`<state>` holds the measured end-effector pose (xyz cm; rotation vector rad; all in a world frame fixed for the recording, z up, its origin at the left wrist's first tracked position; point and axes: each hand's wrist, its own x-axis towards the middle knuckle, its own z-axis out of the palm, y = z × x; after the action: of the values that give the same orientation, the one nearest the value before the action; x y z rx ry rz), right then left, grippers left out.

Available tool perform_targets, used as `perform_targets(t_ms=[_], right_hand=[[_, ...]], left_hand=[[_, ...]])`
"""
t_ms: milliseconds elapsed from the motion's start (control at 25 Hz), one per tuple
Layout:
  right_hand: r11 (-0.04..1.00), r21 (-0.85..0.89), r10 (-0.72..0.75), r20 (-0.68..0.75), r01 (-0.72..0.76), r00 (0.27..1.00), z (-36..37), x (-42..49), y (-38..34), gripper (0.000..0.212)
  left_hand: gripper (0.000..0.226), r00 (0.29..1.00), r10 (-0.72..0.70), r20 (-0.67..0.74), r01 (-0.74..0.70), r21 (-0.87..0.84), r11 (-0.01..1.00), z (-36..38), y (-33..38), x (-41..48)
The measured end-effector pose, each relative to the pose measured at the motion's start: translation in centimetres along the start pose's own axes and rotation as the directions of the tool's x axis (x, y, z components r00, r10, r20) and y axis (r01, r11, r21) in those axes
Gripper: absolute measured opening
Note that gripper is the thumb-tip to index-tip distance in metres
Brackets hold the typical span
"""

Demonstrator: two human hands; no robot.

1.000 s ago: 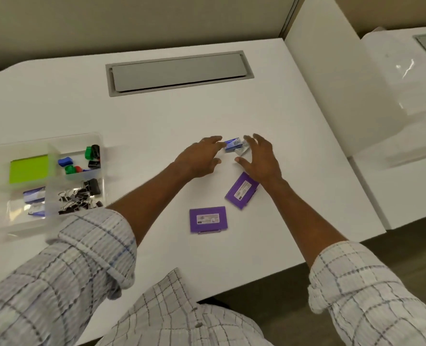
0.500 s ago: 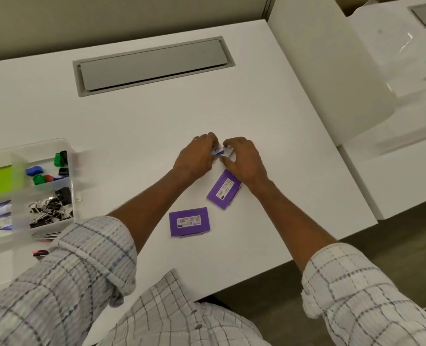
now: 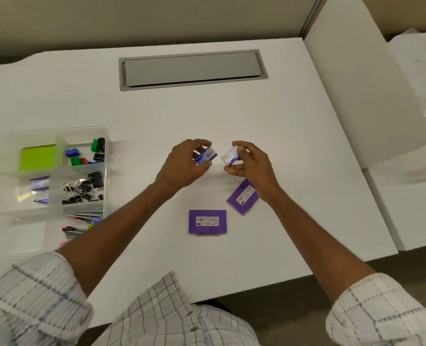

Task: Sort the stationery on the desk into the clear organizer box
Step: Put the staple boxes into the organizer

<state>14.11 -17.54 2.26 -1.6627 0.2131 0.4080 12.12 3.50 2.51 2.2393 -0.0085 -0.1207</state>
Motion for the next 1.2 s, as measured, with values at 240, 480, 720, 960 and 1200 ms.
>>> perform_targets(t_ms=[240,480,720,960,1200], right_hand=[[0.99,-0.114,-0.063,0.144,0.08,0.988,8.0,-1.1,-1.9,0.028],[0.994,0.029,-0.111,0.312,0.107,0.943,16.3,-1.6,-4.1,0.032],[0.991,-0.035,-0.103,0.434,0.131,0.895,25.4,-3.5,-5.3,0.038],[0.976,-0.132,-0.107,0.407,0.175,0.907,32.7,-5.2,-6.0,0.035],[0.869,-0.354,-0.21,0.367,0.345,0.906,37.0,-5.2,-5.8,0.034]], left_hand=[[0.052,0.993,-0.004,-0.122,-0.004,-0.07,0.998,-7.1,-3.0,-5.6],[0.047,0.962,-0.054,-0.269,0.057,0.002,0.998,-16.1,-8.5,-11.1],[0.033,0.963,-0.134,-0.233,0.195,0.26,0.946,-25.2,-16.4,-15.7],[0.034,0.982,-0.182,0.046,0.125,0.562,0.818,-29.9,-20.8,-15.7],[0.017,0.943,-0.227,0.242,0.002,0.678,0.735,-31.0,-22.6,-14.4]])
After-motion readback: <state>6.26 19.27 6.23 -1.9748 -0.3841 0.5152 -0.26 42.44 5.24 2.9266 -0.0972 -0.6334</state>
